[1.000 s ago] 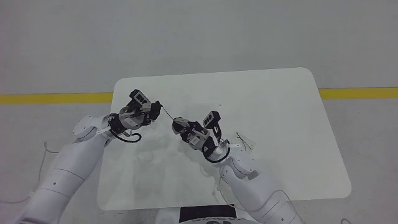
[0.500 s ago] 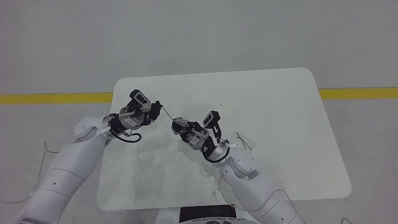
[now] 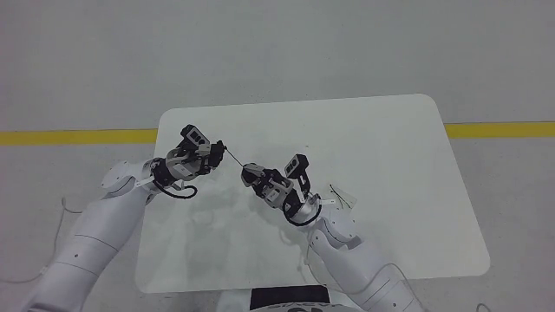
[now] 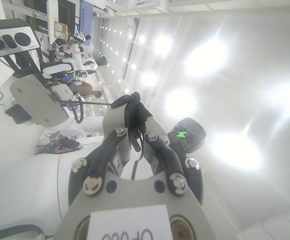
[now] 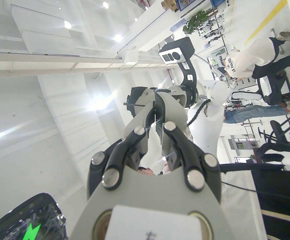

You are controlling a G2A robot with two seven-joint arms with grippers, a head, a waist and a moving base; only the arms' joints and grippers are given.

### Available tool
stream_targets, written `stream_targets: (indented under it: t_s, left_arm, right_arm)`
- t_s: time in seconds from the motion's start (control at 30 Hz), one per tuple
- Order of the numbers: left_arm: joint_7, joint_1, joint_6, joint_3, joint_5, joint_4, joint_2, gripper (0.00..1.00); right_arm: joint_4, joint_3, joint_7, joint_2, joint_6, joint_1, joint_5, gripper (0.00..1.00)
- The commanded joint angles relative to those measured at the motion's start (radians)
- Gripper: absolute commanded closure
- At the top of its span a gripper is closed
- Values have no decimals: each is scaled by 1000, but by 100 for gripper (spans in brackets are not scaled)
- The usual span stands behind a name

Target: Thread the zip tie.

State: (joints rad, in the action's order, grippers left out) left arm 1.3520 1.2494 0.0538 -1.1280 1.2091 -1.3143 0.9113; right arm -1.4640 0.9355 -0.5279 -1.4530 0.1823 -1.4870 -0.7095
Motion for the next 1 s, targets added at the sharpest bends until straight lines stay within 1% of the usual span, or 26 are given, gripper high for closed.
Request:
stream_targets:
  t_s: [0.0, 0.17, 0.2, 0.23, 0.27, 0.3, 0.47, 0.57, 0.67, 0.73, 0.97]
  left_arm:
    - [0, 0, 0, 0, 0, 0, 0, 100]
    - [0, 0, 0, 0, 0, 0, 0, 100]
    - [0, 0, 0, 0, 0, 0, 0, 100]
    - [0, 0, 0, 0, 0, 0, 0, 100]
    - [0, 0, 0, 0, 0, 0, 0, 100]
    - [0, 0, 0, 0, 0, 0, 0, 100]
    - [0, 0, 0, 0, 0, 0, 0, 100]
    - [0, 0, 0, 0, 0, 0, 0, 100]
    - [0, 0, 0, 0, 0, 0, 0, 100]
    - [0, 0, 0, 0, 0, 0, 0, 100]
    - [0, 0, 0, 0, 0, 0, 0, 100]
  right_arm:
    - [1, 0, 1, 0, 1, 0, 0, 100]
    - [2, 4, 6, 2, 1, 0, -2, 100]
    - [2, 5, 11, 2, 1, 1, 0, 98]
    - [2, 6, 15, 2, 0, 1, 0, 60]
    - [0, 8, 23, 2, 2, 1, 1, 18]
    - [-2, 9, 27, 2, 3, 1, 1, 0]
    - [-6, 20, 47, 4, 18, -2, 6, 0]
    - [-14, 29, 49, 6, 37, -5, 17, 0]
    - [-27, 34, 35, 8, 73, 0, 46, 0]
    - [-31, 32, 34, 9, 93, 5, 85, 0]
    - [-31, 32, 34, 9, 93, 5, 85, 0]
